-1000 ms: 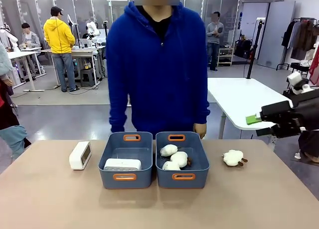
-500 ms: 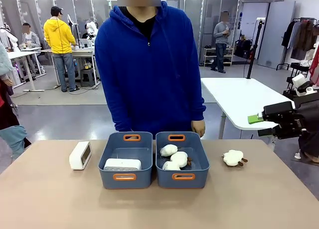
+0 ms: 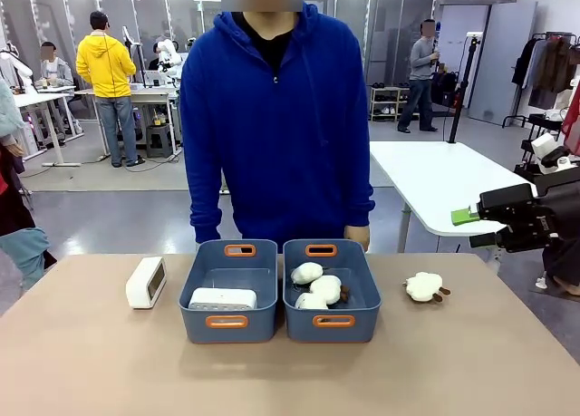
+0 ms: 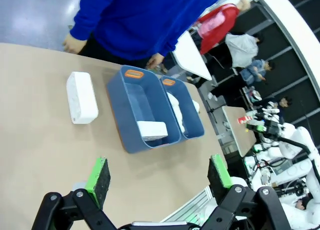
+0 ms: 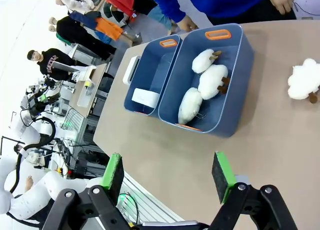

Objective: Sort the digital clocks into the basket.
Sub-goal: Pick up the Digital clock from the table and place it into the empty Plastic storage basket.

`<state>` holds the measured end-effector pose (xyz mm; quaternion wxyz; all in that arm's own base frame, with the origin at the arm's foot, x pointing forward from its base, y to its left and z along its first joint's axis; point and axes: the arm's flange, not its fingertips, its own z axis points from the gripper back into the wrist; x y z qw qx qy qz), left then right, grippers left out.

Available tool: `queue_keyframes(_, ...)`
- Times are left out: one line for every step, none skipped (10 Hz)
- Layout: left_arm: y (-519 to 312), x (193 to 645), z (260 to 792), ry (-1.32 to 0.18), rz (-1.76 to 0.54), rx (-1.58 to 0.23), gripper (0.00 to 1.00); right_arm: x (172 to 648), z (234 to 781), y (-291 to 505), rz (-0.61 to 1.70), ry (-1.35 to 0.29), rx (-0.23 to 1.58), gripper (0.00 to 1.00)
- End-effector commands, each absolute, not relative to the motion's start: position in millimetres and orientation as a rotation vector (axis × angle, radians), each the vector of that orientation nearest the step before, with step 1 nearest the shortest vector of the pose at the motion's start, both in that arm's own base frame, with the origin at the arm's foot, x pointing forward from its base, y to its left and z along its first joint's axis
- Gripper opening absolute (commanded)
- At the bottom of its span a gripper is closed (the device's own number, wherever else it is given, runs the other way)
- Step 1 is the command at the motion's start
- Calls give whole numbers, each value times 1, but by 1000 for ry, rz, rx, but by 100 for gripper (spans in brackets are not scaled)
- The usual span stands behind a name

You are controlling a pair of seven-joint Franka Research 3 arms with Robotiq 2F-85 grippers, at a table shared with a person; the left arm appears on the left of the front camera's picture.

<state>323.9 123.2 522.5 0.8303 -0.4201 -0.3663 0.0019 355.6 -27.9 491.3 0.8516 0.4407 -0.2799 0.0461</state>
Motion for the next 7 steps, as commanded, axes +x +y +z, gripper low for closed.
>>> queue_keyframes(100, 329, 537, -686, 83, -838, 100, 355, 494, -28, 105, -588, 928, 90)
queue_keyframes(89, 330, 545, -603, 92, -764, 100, 355, 494, -28, 105, -588, 928, 90)
queue_keyframes(80, 331, 553, -532, 49, -754, 100, 355, 494, -28, 105, -588, 928, 90)
queue_keyframes(76, 333, 556, -475, 31, -741, 100, 355, 494, -28, 105, -588, 928, 90)
queue_keyframes(76, 341, 552, -442, 39, -719, 100, 355, 494, -28, 105, -588, 928, 90)
queue_keyframes(74, 345, 551, -427, 41, -710, 100, 355, 494, -28, 105, -588, 928, 90)
queue_keyframes(74, 348, 551, -427, 52, -699, 100, 355, 494, -28, 105, -588, 928, 90)
